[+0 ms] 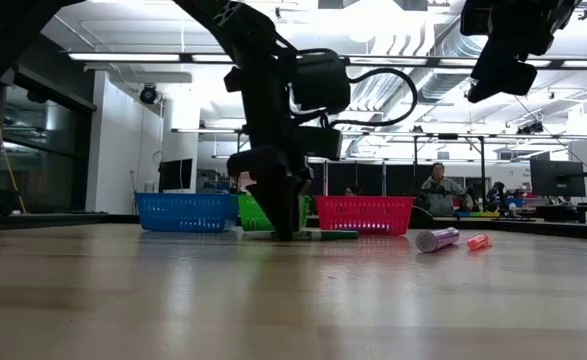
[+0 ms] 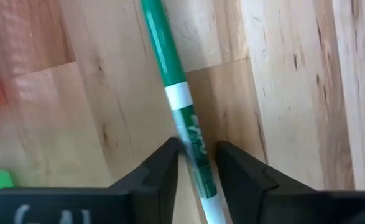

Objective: Pick & Place Markers
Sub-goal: Put the green marker into the blue bin

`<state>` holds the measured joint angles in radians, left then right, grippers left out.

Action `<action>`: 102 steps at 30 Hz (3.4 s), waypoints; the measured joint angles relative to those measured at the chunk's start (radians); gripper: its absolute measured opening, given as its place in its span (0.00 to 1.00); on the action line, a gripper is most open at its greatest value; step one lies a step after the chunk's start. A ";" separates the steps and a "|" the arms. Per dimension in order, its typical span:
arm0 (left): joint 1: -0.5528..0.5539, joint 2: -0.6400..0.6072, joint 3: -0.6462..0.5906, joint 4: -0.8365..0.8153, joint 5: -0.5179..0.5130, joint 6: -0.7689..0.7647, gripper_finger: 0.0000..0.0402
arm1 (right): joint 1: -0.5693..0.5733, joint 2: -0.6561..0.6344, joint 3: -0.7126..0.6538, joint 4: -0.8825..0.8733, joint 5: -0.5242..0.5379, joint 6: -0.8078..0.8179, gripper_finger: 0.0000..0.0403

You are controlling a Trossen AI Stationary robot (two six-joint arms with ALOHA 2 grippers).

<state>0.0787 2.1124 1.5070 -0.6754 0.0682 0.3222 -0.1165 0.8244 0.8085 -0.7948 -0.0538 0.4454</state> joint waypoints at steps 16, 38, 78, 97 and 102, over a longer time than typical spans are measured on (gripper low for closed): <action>-0.053 0.001 -0.002 0.050 -0.077 -0.227 0.19 | 0.000 0.000 0.000 0.008 0.018 0.004 0.52; -0.066 0.062 0.007 0.045 0.035 -0.271 0.05 | 0.000 0.000 0.000 0.008 0.017 0.004 0.52; 0.037 -0.244 -0.004 -0.259 -0.179 -0.175 0.05 | 0.000 0.000 0.000 0.008 0.022 -0.008 0.52; 0.200 -0.274 -0.002 -0.393 -0.192 -0.058 0.05 | 0.000 0.000 0.000 0.008 0.025 -0.001 0.52; 0.247 -0.293 -0.004 -0.430 -0.201 -0.037 0.05 | 0.000 0.000 0.000 0.009 0.031 -0.001 0.52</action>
<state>0.3258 1.8198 1.5030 -1.1057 -0.1324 0.2856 -0.1168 0.8243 0.8088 -0.7863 -0.0233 0.4446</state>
